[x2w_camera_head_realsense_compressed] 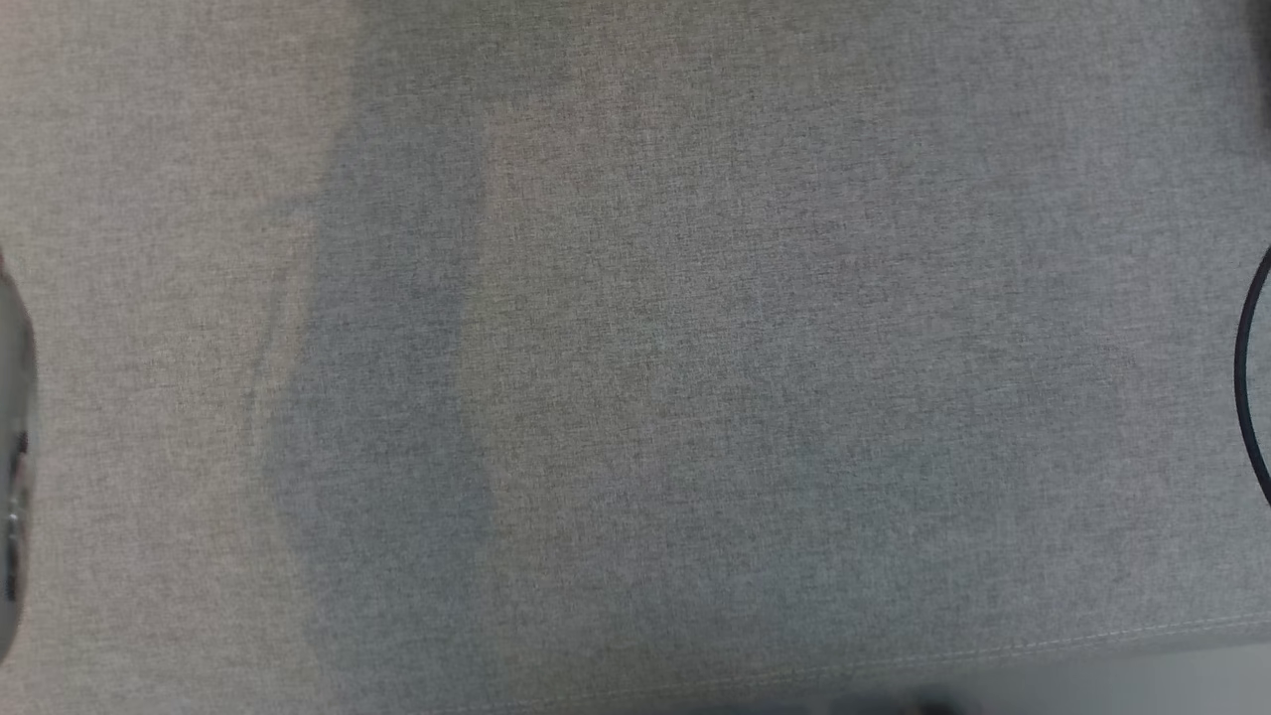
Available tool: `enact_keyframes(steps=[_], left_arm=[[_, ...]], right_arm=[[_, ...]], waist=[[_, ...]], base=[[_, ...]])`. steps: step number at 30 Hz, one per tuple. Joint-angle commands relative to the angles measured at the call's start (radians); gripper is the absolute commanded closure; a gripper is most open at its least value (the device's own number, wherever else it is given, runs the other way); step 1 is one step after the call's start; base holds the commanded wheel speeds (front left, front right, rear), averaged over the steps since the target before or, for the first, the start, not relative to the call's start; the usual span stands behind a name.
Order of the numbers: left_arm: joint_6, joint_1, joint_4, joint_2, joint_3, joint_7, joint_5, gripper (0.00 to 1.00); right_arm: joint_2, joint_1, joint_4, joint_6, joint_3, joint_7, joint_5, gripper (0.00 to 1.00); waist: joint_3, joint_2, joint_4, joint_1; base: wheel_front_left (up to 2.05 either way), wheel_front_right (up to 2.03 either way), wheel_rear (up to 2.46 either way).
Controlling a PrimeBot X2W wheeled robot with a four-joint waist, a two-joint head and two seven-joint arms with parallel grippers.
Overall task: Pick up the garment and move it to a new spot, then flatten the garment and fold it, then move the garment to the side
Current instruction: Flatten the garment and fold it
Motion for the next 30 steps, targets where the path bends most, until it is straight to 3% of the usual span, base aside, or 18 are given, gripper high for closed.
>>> enact_keyframes(steps=[1, 8, 13, 20, 30], left_arm=[[-0.003, 0.059, -0.009, 0.002, -0.008, -0.010, -0.023, 1.00], [0.001, 0.375, -0.137, 0.041, 0.013, -0.044, -0.077, 1.00], [0.049, 0.700, -0.349, 0.045, 0.108, -0.042, -0.060, 1.00], [0.108, 1.156, -0.619, -0.011, 0.202, -0.042, -0.033, 1.00], [0.109, 1.566, -0.736, -0.067, 0.204, -0.041, -0.003, 1.00]], right_arm=[[-0.015, 0.049, -0.016, -0.001, 0.030, -0.009, 0.019, 1.00], [-0.095, 0.304, -0.129, -0.001, 0.167, -0.043, 0.105, 1.00], [-0.131, 0.500, -0.217, -0.001, 0.208, -0.061, 0.167, 1.00], [-0.169, 0.760, -0.320, -0.001, 0.214, -0.069, 0.213, 1.00], [-0.183, 1.105, -0.404, -0.001, 0.137, -0.069, 0.184, 1.00]], waist=[[-0.011, -0.0001, 0.005, -0.0001], [-0.102, -0.0001, 0.002, -0.0001], [-0.161, -0.0001, -0.016, -0.0001], [-0.232, -0.0001, -0.027, -0.0001], [-0.329, -0.0001, -0.026, -0.0001]], base=[[0.00, 0.00, 0.00], [0.00, 0.00, 0.00], [0.00, 0.00, 0.00], [0.00, 0.00, 0.00], [0.00, 0.00, 0.00]])
